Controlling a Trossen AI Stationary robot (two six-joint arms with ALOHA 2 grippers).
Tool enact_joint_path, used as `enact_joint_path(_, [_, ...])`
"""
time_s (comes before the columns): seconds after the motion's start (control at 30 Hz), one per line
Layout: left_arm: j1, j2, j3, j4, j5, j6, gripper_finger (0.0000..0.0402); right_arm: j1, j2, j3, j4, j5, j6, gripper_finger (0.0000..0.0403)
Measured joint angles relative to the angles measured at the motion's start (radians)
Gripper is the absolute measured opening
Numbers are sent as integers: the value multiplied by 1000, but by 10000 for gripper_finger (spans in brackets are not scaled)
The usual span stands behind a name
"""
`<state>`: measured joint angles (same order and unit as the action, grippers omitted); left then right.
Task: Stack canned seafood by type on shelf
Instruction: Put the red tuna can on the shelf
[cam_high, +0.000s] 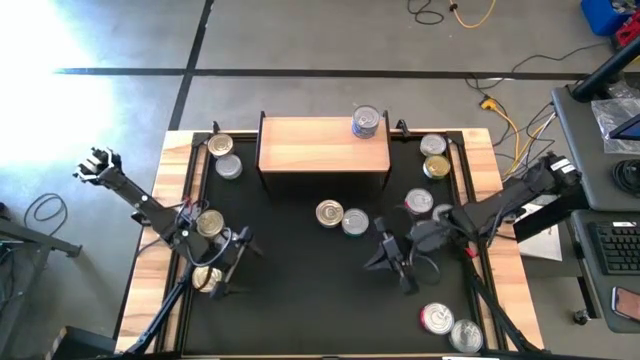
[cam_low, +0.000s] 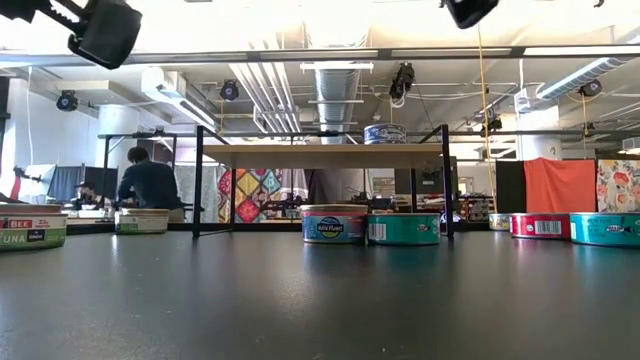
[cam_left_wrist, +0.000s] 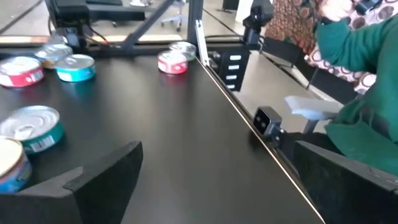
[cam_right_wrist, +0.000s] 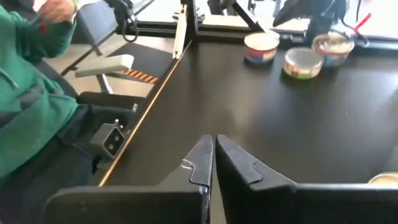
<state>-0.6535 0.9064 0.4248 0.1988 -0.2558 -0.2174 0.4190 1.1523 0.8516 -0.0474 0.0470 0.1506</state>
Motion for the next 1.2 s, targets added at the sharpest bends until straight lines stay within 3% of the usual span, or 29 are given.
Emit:
enact_joint_path(0.17, [-21,59,-13,83,0,-1,398,67,45,-2,2,128,151,11])
enact_joint_path(0.37, [-20,143,-8,239,-22,-36,398,103,145,-1,13,165,291,11])
enact_joint_path(0.5, [-27,230,40,241,-86,-146,398,131,248,30,19,169,394,11])
enact_joint_path(0.6, [-38,309,103,155,-151,-199,398,163,327,100,-17,163,462,11])
enact_joint_path(0.7, [-38,384,186,-5,-194,-284,398,194,394,218,-173,151,551,11])
enact_joint_path(0.8, [-44,465,264,-143,-208,-368,398,228,449,364,-478,132,682,11])
enact_joint_path(1.0, [-101,602,370,-176,-214,-370,398,291,554,575,-1030,129,945,11])
enact_joint_path(1.1, [-140,660,421,-177,-254,-369,398,302,587,602,-1151,139,985,11])
enact_joint_path(1.2, [-181,716,466,-195,-268,-371,398,303,609,595,-1147,132,991,11])
